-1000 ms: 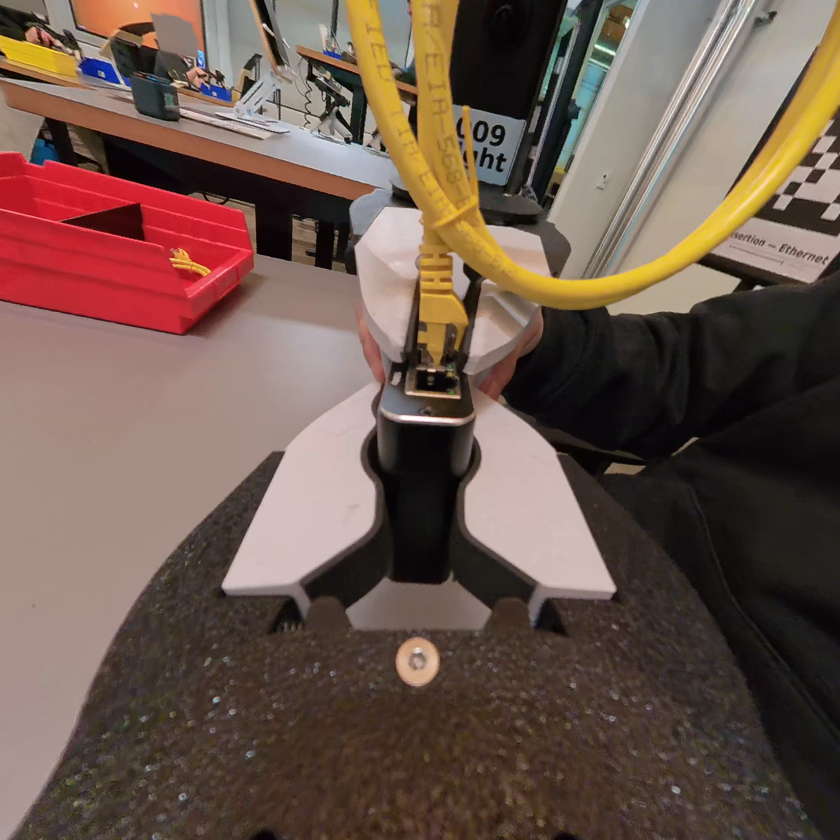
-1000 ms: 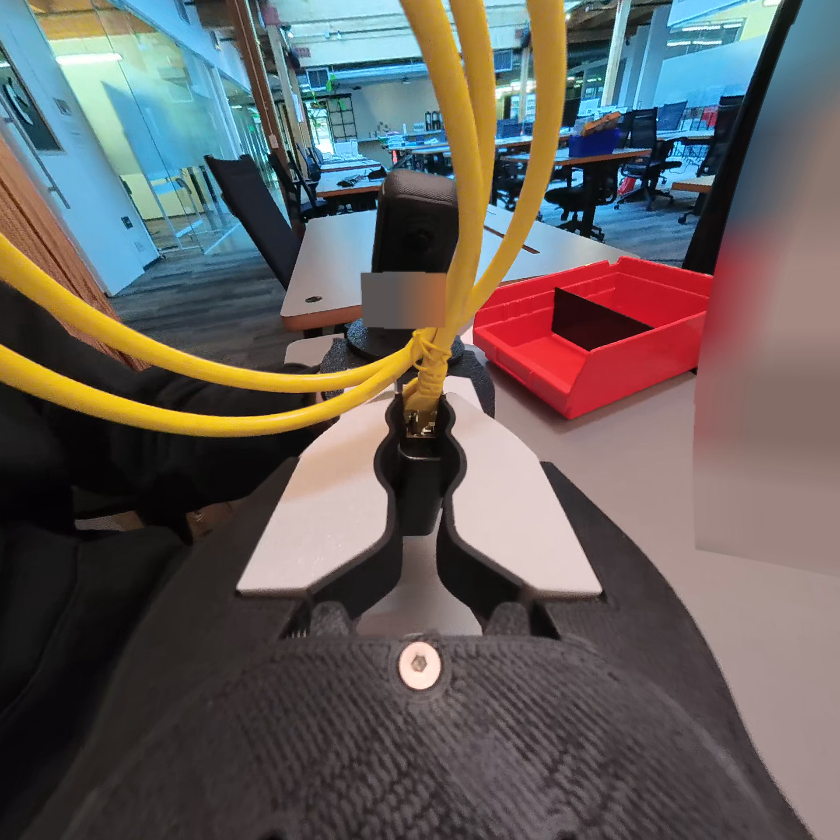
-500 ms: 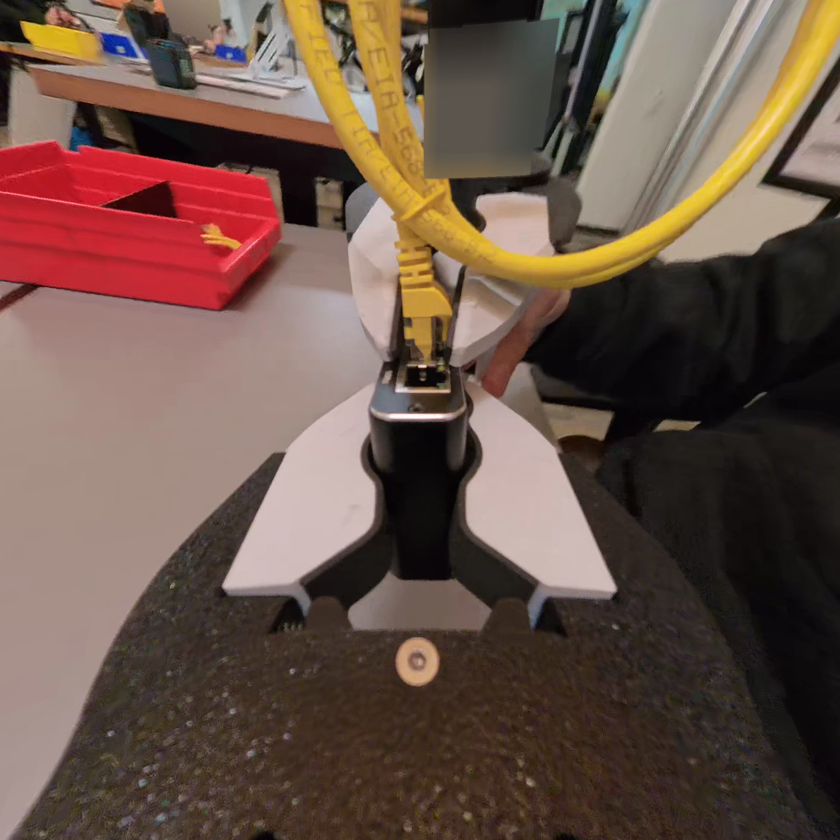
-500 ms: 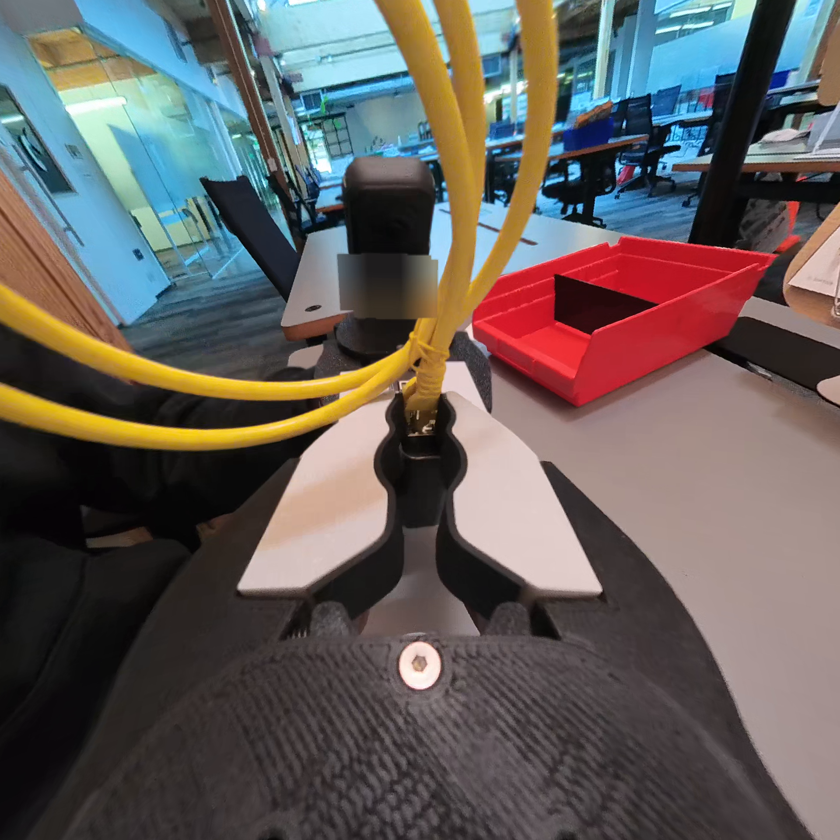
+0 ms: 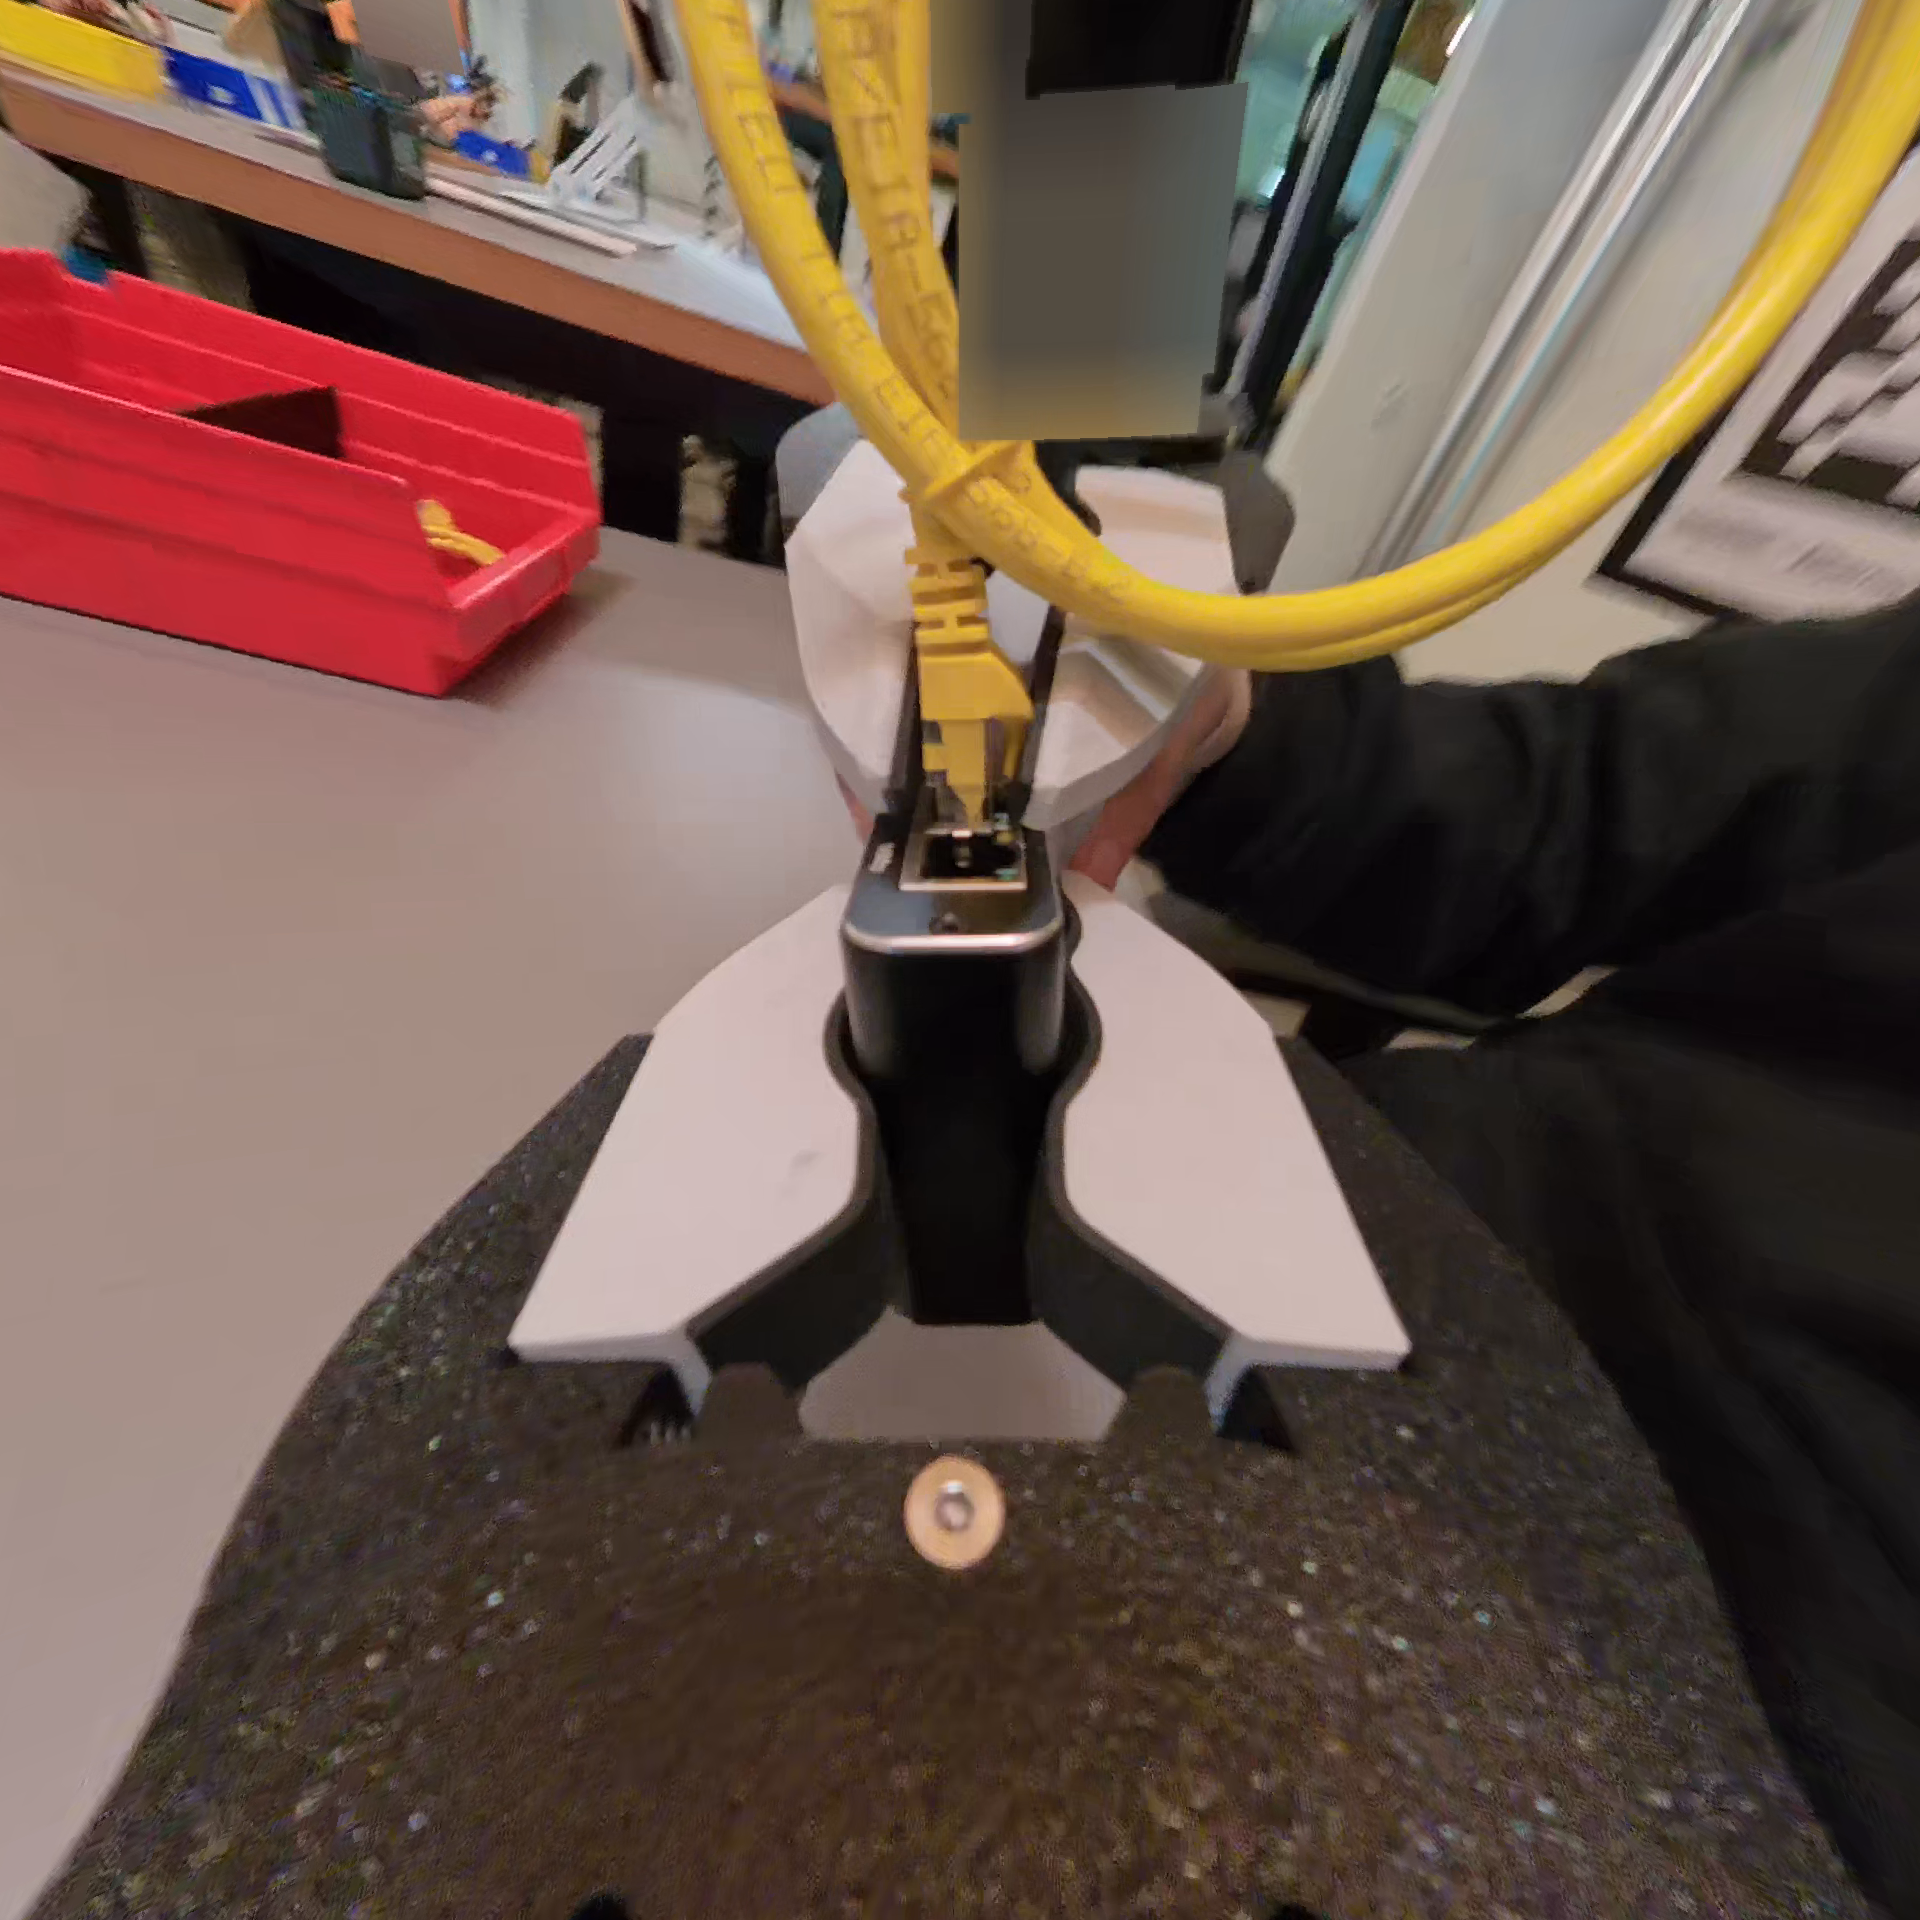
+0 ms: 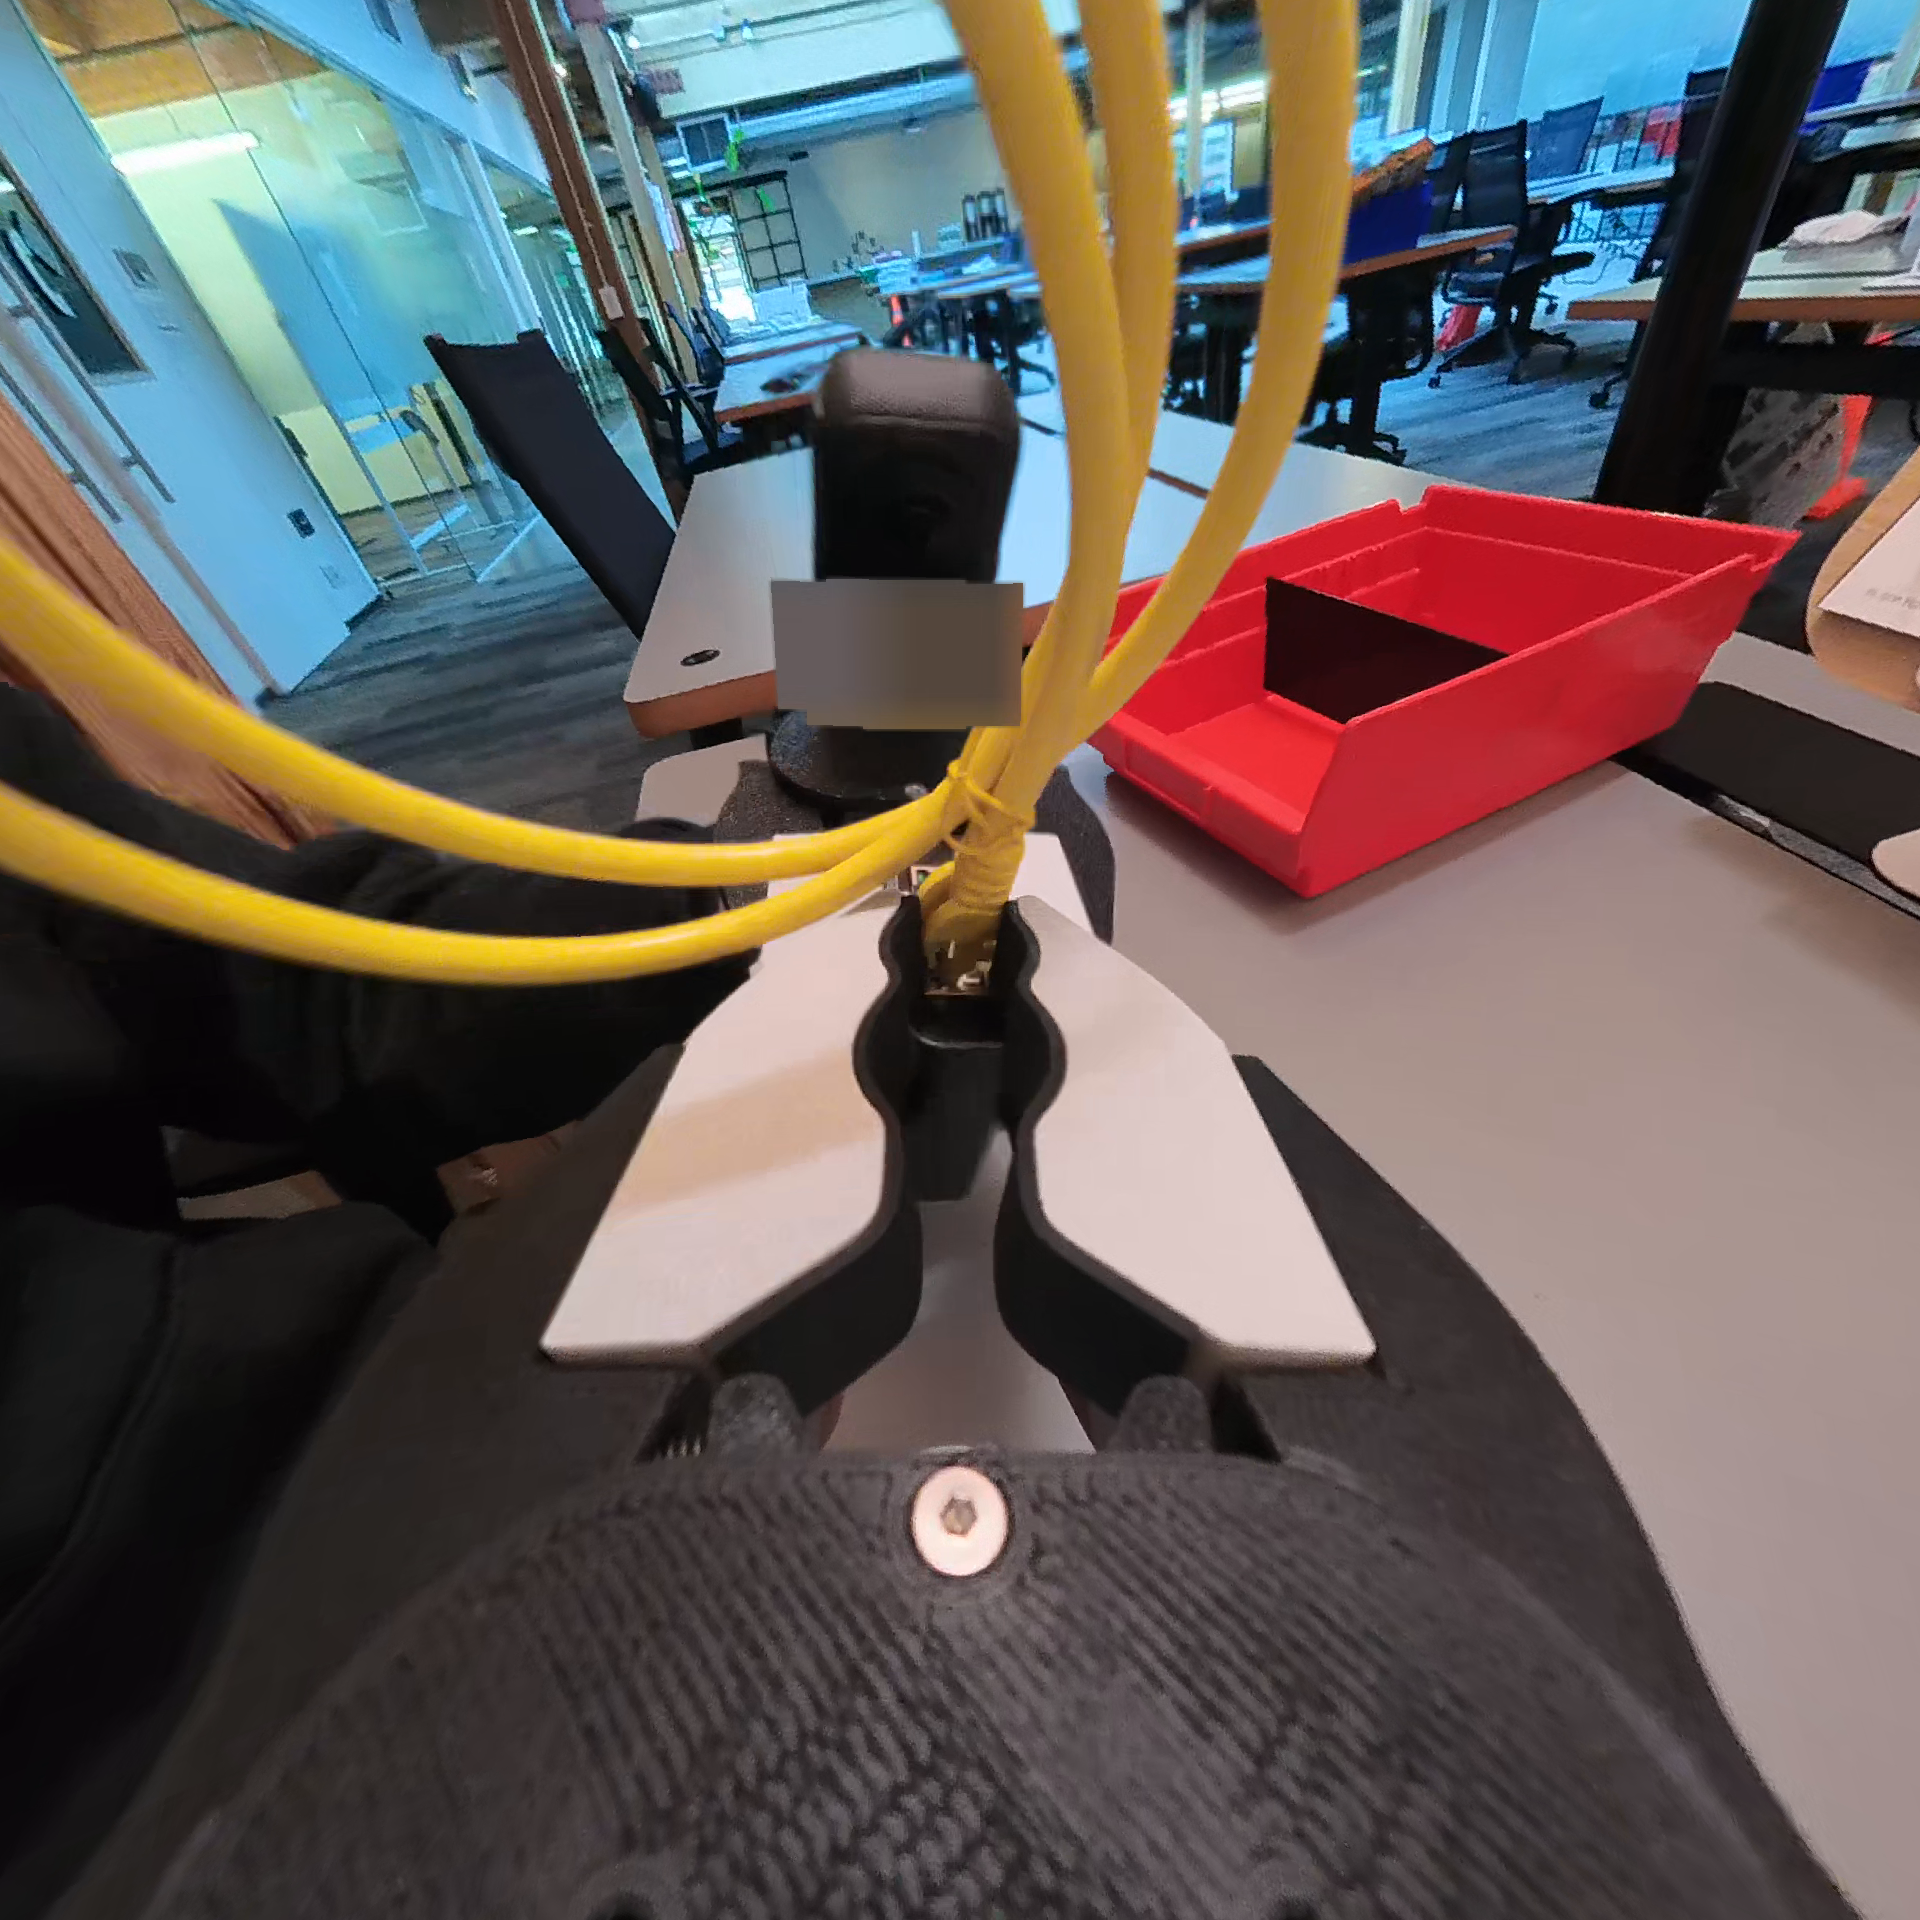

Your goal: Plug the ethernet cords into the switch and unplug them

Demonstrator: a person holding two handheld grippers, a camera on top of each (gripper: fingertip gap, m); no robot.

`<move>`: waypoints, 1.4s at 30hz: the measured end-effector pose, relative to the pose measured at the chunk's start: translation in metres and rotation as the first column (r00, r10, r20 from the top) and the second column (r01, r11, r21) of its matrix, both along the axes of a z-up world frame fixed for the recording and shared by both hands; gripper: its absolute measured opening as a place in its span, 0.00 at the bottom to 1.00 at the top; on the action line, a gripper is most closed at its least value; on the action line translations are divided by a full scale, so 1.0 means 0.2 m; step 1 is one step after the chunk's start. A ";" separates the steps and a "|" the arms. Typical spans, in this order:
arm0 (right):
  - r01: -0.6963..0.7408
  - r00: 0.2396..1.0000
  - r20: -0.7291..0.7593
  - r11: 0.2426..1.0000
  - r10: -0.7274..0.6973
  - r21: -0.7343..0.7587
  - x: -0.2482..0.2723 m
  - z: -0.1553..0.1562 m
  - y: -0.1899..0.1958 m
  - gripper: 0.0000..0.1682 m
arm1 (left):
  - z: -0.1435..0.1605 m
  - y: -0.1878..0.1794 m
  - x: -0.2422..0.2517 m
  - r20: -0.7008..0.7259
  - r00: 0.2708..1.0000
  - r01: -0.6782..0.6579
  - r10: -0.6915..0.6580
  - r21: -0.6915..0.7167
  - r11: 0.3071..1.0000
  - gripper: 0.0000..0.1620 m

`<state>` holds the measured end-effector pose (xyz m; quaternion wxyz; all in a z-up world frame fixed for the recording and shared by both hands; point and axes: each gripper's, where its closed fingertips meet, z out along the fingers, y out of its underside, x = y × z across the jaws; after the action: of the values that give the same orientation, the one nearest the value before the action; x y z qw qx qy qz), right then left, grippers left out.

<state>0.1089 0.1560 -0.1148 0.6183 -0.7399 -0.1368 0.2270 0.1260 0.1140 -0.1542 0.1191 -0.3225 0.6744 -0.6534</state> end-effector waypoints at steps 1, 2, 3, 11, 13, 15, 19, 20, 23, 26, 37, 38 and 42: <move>0.011 1.000 -0.003 1.000 -0.011 -0.008 0.00 0.00 0.01 0.08 | 0.01 0.00 0.00 -0.009 1.000 0.011 -0.011 -0.047 0.999 0.17; 0.009 1.000 0.010 1.000 -0.008 -0.018 0.01 -0.01 0.01 0.08 | 0.00 0.00 0.01 0.001 1.000 -0.008 0.008 -0.021 1.000 0.17; 0.008 1.000 0.017 1.000 -0.008 -0.021 0.01 -0.01 0.01 0.09 | -0.02 0.02 0.02 0.026 0.999 -0.043 0.042 0.057 0.997 0.18; 0.011 1.000 -0.024 0.999 -0.012 -0.039 0.03 -0.04 0.00 0.09 | -0.05 0.02 0.04 0.011 0.999 -0.052 0.051 0.055 0.997 0.18; 0.005 1.000 -0.021 0.999 -0.006 -0.039 0.04 -0.05 -0.01 0.09 | -0.07 0.03 0.05 0.045 0.994 -0.103 0.097 0.166 0.981 0.18; 0.000 0.999 -0.042 1.000 -0.001 -0.030 0.04 -0.04 -0.02 0.08 | -0.05 0.01 0.04 0.020 0.998 -0.067 0.066 0.106 0.992 0.18; 0.003 0.999 -0.033 0.999 -0.005 -0.049 0.04 -0.06 -0.01 0.09 | -0.07 0.01 0.04 -0.008 0.999 -0.049 0.050 0.070 0.996 0.18; -0.011 0.998 -0.070 0.999 0.008 -0.050 0.03 -0.06 -0.01 0.08 | -0.07 0.01 0.04 -0.014 0.999 -0.050 0.052 0.087 0.995 0.17; -0.024 0.997 -0.073 0.999 0.022 -0.023 0.03 -0.06 0.00 0.09 | -0.08 0.03 0.04 -0.026 0.997 -0.065 0.069 0.113 0.991 0.17; -0.065 0.990 -0.122 0.997 0.070 0.041 0.01 -0.02 0.00 0.08 | -0.04 0.05 0.03 -0.023 0.993 -0.112 0.118 0.182 0.977 0.17; -0.174 0.985 0.044 0.927 0.169 0.333 -0.06 0.11 -0.12 0.08 | 0.07 0.00 0.00 0.154 0.975 -0.208 0.158 0.397 0.894 0.17; -0.189 0.982 0.046 0.916 0.185 0.354 -0.07 0.12 -0.13 0.09 | 0.08 -0.01 0.00 0.164 0.974 -0.210 0.155 0.405 0.890 0.17; -0.229 0.973 0.110 0.862 0.201 0.453 -0.07 0.11 -0.17 0.08 | 0.07 -0.01 0.03 0.283 0.946 -0.286 0.159 0.496 0.820 0.17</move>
<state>0.0956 0.1216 -0.0926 0.7431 -0.5579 -0.2866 0.2333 0.1320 0.1116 -0.1394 0.3563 -0.2765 0.7675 -0.4557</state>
